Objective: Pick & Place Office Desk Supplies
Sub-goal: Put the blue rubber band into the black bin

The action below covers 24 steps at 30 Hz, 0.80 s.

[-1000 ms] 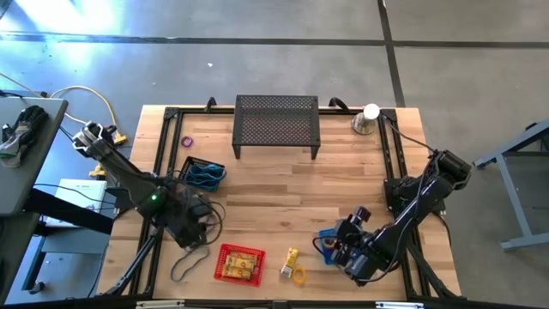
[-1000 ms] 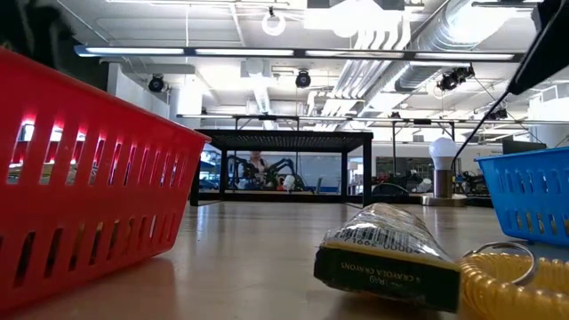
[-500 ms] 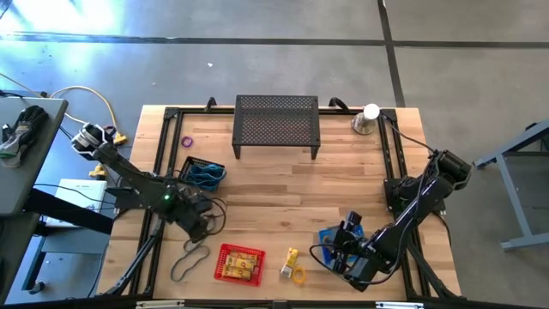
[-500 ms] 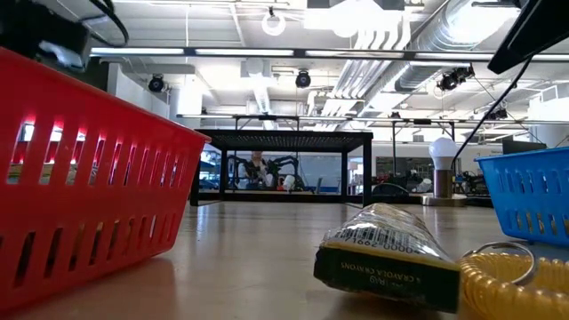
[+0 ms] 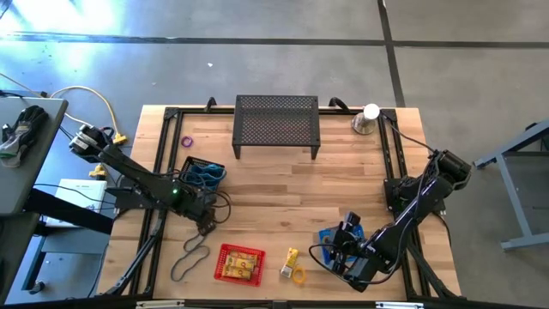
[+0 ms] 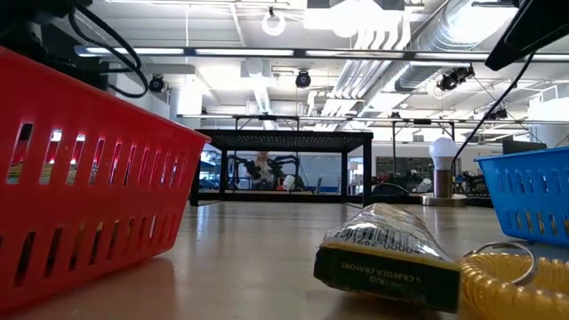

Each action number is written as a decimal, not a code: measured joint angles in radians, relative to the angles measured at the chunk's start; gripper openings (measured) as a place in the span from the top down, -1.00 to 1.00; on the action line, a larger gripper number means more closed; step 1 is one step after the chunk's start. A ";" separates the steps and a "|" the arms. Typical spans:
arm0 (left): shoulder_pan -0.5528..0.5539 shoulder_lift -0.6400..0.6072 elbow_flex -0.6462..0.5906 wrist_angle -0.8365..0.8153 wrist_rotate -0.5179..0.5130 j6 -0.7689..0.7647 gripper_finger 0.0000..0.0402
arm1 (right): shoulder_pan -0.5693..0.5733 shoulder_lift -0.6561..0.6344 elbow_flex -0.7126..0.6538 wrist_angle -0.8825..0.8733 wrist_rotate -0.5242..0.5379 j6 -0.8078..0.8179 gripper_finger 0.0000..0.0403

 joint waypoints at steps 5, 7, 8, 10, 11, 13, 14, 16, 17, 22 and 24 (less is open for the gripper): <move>0.008 0.000 -0.020 0.015 0.005 -0.101 -0.08 | 0.000 0.000 0.000 0.005 0.003 -0.027 -0.03; 0.007 0.000 -0.020 0.017 0.005 -0.093 -0.08 | -0.002 0.000 0.000 0.012 0.003 -0.039 -0.03; 0.007 0.000 -0.020 0.016 0.004 -0.093 -0.08 | -0.004 0.000 0.000 0.015 0.003 -0.042 -0.03; 0.007 0.000 -0.021 0.017 -0.006 -0.101 -0.08 | -0.008 0.000 0.000 0.025 0.003 -0.048 -0.03; 0.007 0.000 -0.025 0.019 -0.006 -0.119 -0.08 | -0.012 0.000 0.000 0.030 0.003 -0.050 -0.03; 0.007 0.000 -0.031 0.015 -0.003 -0.160 -0.08 | -0.015 0.000 0.000 0.040 0.003 -0.050 -0.03; 0.007 0.000 -0.033 0.014 -0.001 -0.168 -0.08 | -0.015 0.000 0.000 0.042 0.003 -0.050 -0.03; 0.007 0.000 -0.034 0.017 -0.001 -0.168 -0.08 | -0.016 0.000 0.000 0.047 0.004 -0.050 -0.03; 0.007 0.000 -0.036 0.016 -0.001 -0.165 -0.08 | -0.015 0.000 0.000 0.054 0.003 -0.050 -0.03; 0.005 0.003 -0.036 0.061 0.000 -0.165 -0.08 | -0.015 0.018 0.000 0.103 0.002 -0.050 -0.03; 0.005 0.018 -0.036 0.071 0.000 -0.165 -0.08 | -0.015 0.028 0.000 0.128 0.003 -0.050 -0.03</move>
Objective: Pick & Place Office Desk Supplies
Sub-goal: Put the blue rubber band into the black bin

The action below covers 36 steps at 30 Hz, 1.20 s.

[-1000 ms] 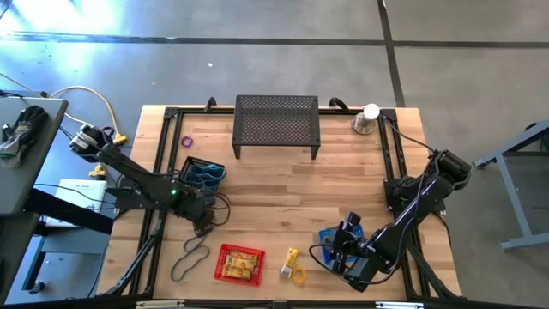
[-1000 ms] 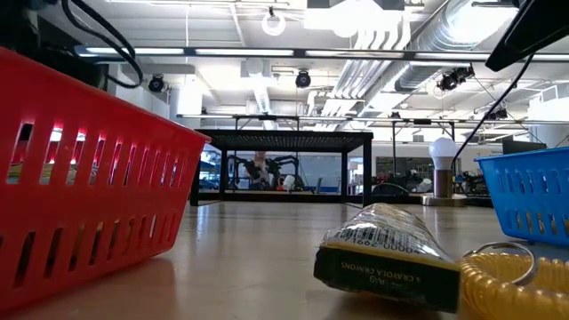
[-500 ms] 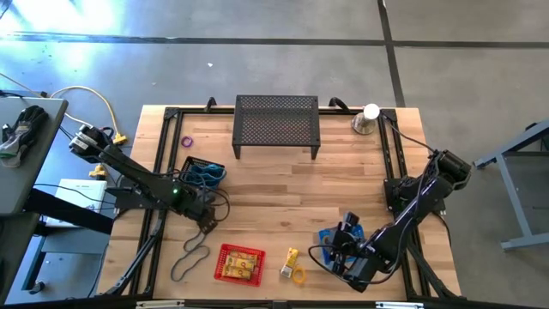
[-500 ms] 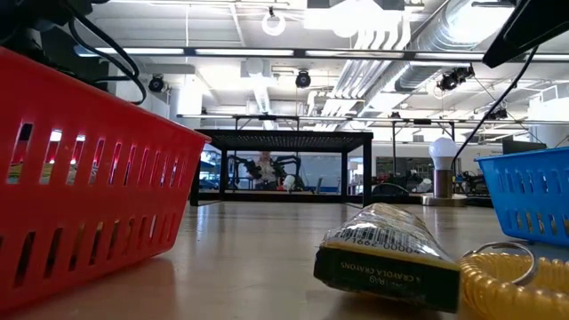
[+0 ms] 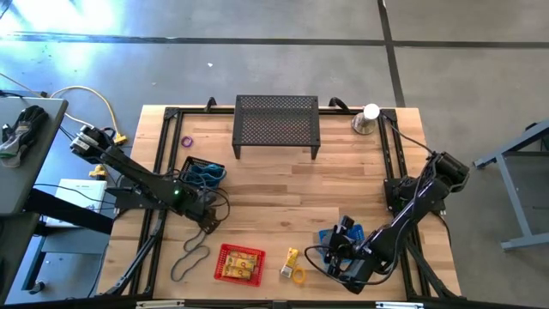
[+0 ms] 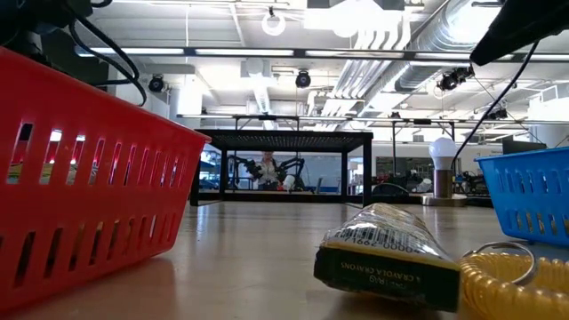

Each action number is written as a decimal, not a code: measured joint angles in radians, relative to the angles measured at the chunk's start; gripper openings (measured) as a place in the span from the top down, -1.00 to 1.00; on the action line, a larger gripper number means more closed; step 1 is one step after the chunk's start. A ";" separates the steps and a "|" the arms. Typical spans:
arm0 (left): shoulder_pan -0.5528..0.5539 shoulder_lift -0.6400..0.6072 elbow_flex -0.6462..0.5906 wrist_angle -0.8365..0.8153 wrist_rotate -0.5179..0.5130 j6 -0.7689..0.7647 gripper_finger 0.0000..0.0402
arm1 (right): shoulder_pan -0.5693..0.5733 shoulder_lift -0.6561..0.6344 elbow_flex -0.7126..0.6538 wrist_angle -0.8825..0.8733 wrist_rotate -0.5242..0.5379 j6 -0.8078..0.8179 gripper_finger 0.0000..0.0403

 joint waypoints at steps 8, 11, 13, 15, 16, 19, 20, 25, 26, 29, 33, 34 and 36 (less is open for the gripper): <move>0.004 0.092 0.005 -0.003 0.027 0.005 -0.07 | -0.006 0.018 0.000 0.016 -0.007 -0.047 -0.03; 0.004 0.103 0.005 -0.005 0.030 0.014 -0.01 | -0.012 0.018 0.000 0.026 -0.008 -0.071 -0.03; 0.005 0.103 0.004 -0.011 0.039 0.015 0.10 | -0.018 0.018 0.000 0.034 -0.006 -0.083 -0.03; 0.005 0.103 0.003 -0.018 0.042 0.015 0.28 | -0.020 0.018 0.000 0.039 -0.008 -0.099 -0.03; 0.005 0.102 0.003 -0.022 0.040 0.015 0.39 | -0.022 0.018 0.000 0.038 -0.007 -0.101 -0.03; 0.005 0.096 0.005 -0.027 0.039 0.014 0.74 | -0.029 0.018 0.000 0.040 -0.008 -0.104 -0.03; 0.005 0.095 0.014 -0.031 0.037 0.014 0.86 | -0.032 0.018 0.000 0.040 -0.008 -0.104 -0.03; 0.011 0.077 0.087 -0.057 0.004 0.050 0.98 | -0.045 0.018 0.000 0.039 -0.008 -0.105 -0.03; 0.017 0.071 0.114 -0.068 -0.006 0.071 0.99 | -0.050 0.018 0.000 0.039 -0.008 -0.107 -0.03; 0.035 0.059 0.199 -0.153 -0.022 0.135 0.99 | -0.056 0.018 0.000 0.040 -0.007 -0.108 -0.03; 0.054 0.052 0.347 -0.297 -0.120 0.209 0.99 | -0.059 0.018 0.000 0.042 -0.008 -0.108 -0.03; 0.062 0.053 0.382 -0.340 -0.152 0.226 0.99 | -0.059 0.018 0.000 0.044 -0.008 -0.108 -0.03; 0.079 0.052 0.450 -0.401 -0.225 0.251 0.99 | -0.059 0.018 0.000 0.044 -0.008 -0.108 -0.03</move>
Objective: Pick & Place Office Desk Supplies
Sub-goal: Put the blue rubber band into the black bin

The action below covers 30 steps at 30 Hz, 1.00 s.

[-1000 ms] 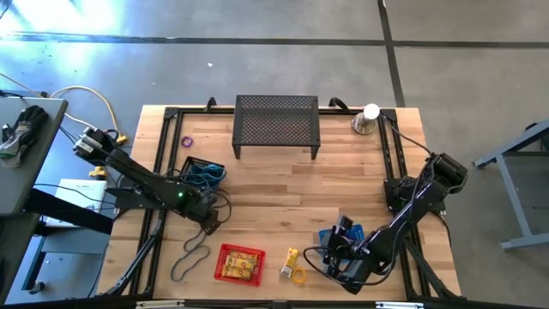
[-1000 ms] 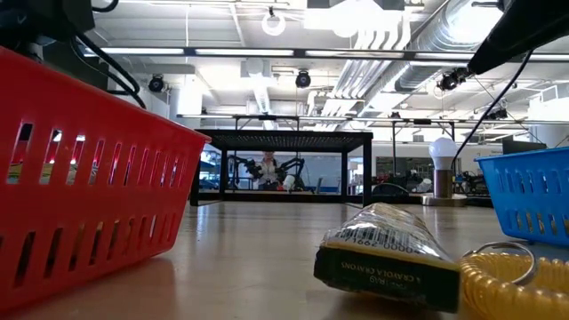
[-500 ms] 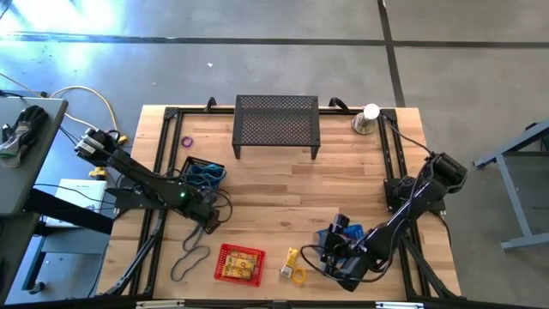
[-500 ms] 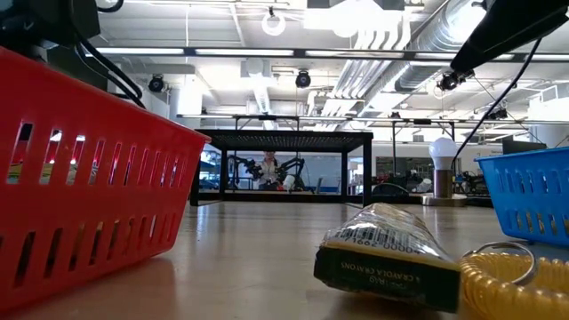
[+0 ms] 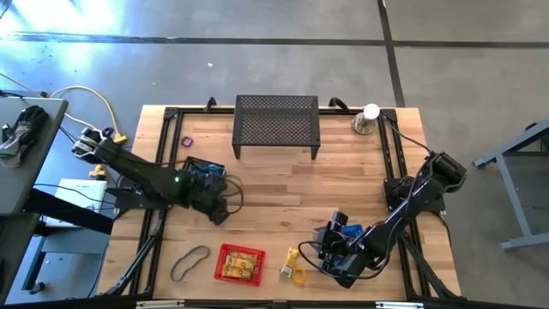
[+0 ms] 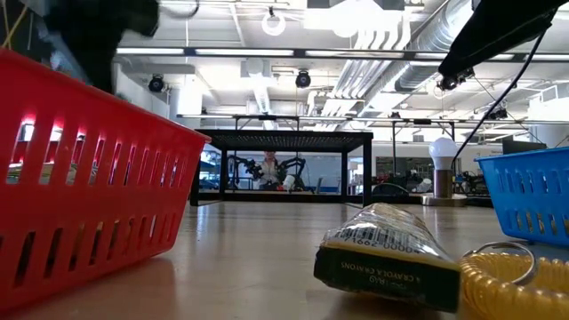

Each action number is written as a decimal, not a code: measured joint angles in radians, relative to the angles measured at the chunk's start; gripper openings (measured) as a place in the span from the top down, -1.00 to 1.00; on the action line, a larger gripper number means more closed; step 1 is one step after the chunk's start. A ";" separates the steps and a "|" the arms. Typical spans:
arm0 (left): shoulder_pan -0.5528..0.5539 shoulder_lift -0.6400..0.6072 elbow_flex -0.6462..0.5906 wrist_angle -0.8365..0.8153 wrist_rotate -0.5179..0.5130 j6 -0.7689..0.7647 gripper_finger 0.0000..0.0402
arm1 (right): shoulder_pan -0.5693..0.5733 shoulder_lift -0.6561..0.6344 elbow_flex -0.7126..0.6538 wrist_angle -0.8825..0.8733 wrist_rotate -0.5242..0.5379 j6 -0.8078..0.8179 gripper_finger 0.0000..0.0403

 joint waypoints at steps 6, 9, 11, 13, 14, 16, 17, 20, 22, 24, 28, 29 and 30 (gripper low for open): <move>0.065 -0.005 0.158 -0.188 -0.174 0.035 0.99 | 0.000 0.000 0.000 0.000 0.000 0.001 -0.03; 0.105 -0.006 0.204 -0.274 -0.237 0.035 0.99 | 0.000 0.000 0.000 0.001 0.000 0.001 -0.03; 0.133 -0.006 0.212 -0.335 -0.270 0.027 1.00 | 0.000 0.000 0.000 0.001 0.000 0.002 -0.03; 0.162 -0.006 0.212 -0.401 -0.287 0.008 1.00 | 0.000 0.000 0.000 0.002 0.000 0.003 -0.03; 0.176 -0.006 0.210 -0.431 -0.290 -0.007 1.00 | 0.000 0.000 0.000 0.005 0.000 0.003 -0.03; 0.201 -0.005 0.204 -0.496 -0.291 -0.036 1.00 | 0.000 0.000 0.000 0.008 0.000 0.003 -0.03; 0.210 -0.005 0.203 -0.520 -0.294 -0.052 1.00 | 0.000 0.000 0.000 0.008 0.000 0.003 -0.03; 0.218 -0.005 0.203 -0.563 -0.304 -0.097 1.00 | 0.000 0.000 0.000 0.008 0.000 0.003 -0.03; 0.218 -0.005 0.201 -0.556 -0.302 -0.092 1.00 | 0.000 0.000 0.000 0.008 0.000 0.003 -0.03; 0.218 -0.005 0.197 -0.557 -0.300 -0.090 1.00 | 0.001 0.000 0.000 0.008 0.000 0.003 -0.03; 0.236 -0.002 0.182 -0.555 -0.303 -0.085 1.00 | 0.001 0.000 0.000 0.008 0.000 0.005 -0.03; 0.245 -0.002 0.176 -0.557 -0.303 -0.082 1.00 | 0.001 0.000 0.000 0.008 -0.001 0.006 -0.03; 0.253 -0.003 0.168 -0.558 -0.302 -0.081 1.00 | 0.001 0.000 0.000 0.009 -0.003 0.006 -0.03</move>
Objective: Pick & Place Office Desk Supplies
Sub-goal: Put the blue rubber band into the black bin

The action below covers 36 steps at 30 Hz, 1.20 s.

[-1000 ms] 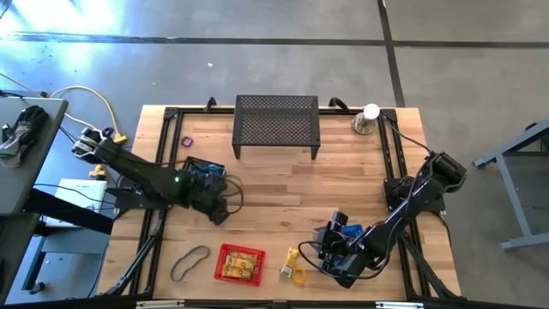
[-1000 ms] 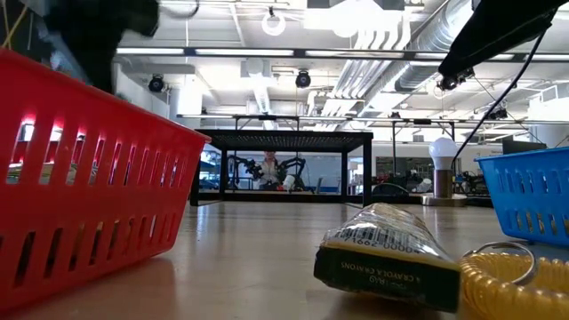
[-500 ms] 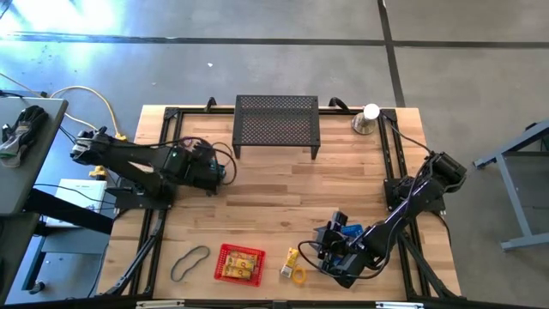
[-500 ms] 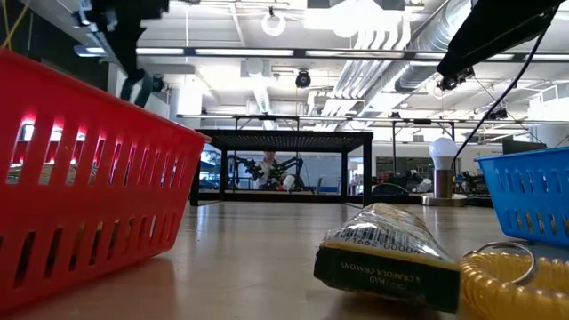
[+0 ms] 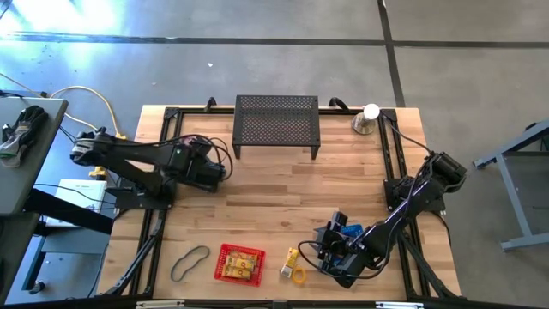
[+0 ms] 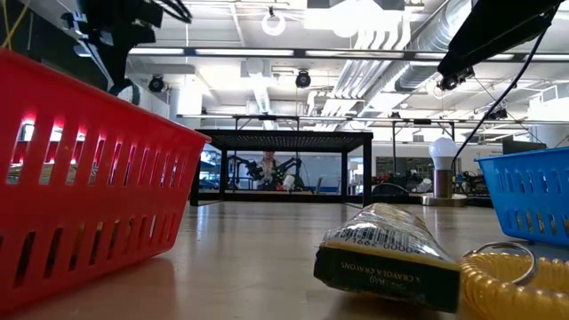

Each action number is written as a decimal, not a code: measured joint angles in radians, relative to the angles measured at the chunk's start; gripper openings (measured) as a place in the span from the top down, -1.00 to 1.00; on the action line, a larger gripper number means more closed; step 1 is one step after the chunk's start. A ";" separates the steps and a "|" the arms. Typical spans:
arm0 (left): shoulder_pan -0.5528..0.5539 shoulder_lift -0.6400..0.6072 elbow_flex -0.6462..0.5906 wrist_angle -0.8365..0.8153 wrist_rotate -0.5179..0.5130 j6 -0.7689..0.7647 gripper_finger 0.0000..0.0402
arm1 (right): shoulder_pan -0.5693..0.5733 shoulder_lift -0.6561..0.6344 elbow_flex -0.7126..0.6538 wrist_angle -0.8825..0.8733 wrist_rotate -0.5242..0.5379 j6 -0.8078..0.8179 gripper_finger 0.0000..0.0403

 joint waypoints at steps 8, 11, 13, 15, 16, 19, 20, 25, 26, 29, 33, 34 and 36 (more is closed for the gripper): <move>0.059 0.000 -0.119 0.000 0.102 0.040 1.00 | 0.000 0.000 0.000 0.007 -0.027 0.001 -0.03; 0.078 0.000 -0.171 0.008 0.150 0.067 1.00 | 0.000 0.000 0.000 0.007 -0.026 0.001 -0.03; 0.092 0.000 -0.198 0.026 0.179 0.077 1.00 | 0.000 0.000 0.000 0.007 -0.026 0.001 -0.03; 0.106 0.000 -0.213 0.057 0.212 0.095 1.00 | 0.000 0.000 0.000 0.007 -0.026 0.001 -0.03; 0.111 0.000 -0.218 0.083 0.225 0.113 1.00 | 0.000 0.000 0.000 0.007 -0.026 0.001 -0.03; 0.125 0.000 -0.222 0.167 0.252 0.186 1.00 | 0.000 0.000 0.000 0.011 -0.023 0.001 -0.03; 0.131 0.000 -0.222 0.193 0.255 0.210 1.00 | 0.000 0.000 0.000 0.014 -0.023 0.001 -0.03; 0.186 0.000 -0.222 0.242 0.282 0.292 1.00 | 0.000 0.000 0.000 0.028 -0.022 0.001 -0.03; 0.203 0.000 -0.226 0.243 0.290 0.296 1.00 | 0.000 0.000 0.000 0.032 -0.022 0.001 -0.03; 0.259 0.000 -0.257 0.238 0.321 0.314 1.00 | 0.000 0.000 0.000 0.037 -0.024 0.000 -0.03; 0.330 0.000 -0.318 0.248 0.378 0.329 1.00 | 0.002 0.000 0.000 0.036 -0.023 -0.002 -0.03; 0.343 0.000 -0.328 0.255 0.393 0.336 1.00 | 0.002 0.000 0.000 0.036 -0.023 -0.002 -0.03; 0.362 0.000 -0.346 0.260 0.436 0.332 1.00 | 0.002 0.000 0.000 0.036 -0.024 -0.002 -0.03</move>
